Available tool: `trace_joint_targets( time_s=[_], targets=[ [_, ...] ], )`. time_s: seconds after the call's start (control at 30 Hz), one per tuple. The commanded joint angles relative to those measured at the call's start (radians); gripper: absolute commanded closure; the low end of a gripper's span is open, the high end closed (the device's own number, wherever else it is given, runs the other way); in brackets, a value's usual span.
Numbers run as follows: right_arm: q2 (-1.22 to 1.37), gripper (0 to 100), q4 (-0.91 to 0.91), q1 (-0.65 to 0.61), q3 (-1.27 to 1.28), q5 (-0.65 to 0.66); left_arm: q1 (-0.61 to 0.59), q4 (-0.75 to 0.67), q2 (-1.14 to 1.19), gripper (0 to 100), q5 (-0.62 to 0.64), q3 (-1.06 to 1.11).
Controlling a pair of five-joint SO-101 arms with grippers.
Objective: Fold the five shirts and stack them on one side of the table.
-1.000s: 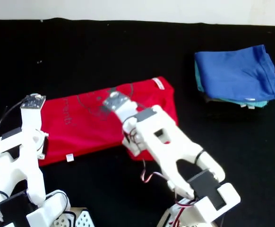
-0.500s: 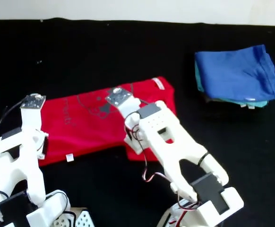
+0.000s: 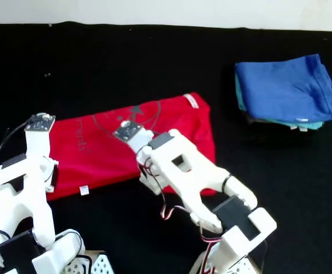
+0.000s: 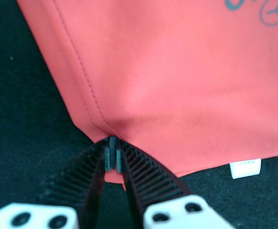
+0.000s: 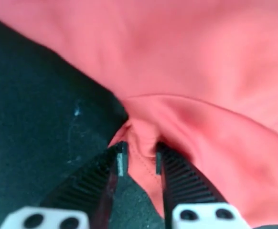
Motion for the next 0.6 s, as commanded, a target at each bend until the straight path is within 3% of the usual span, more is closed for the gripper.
trace_joint_targets(
  time_s=[0.0, 0.37, 0.57],
  targets=[
    [0.004, 89.2, -0.01, 0.048, -0.051, 0.009, 0.012, -0.038, 0.002, 99, 0.005, 0.005],
    [0.01, 99.5, 0.051, 0.053, -0.157, 0.063, 0.012, -0.038, 0.002, 99, 0.005, 0.005],
    [0.004, 99.2, 0.096, 0.053, -0.16, 0.072, 0.012, -0.038, 0.002, 99, 0.005, 0.005]
  ],
)
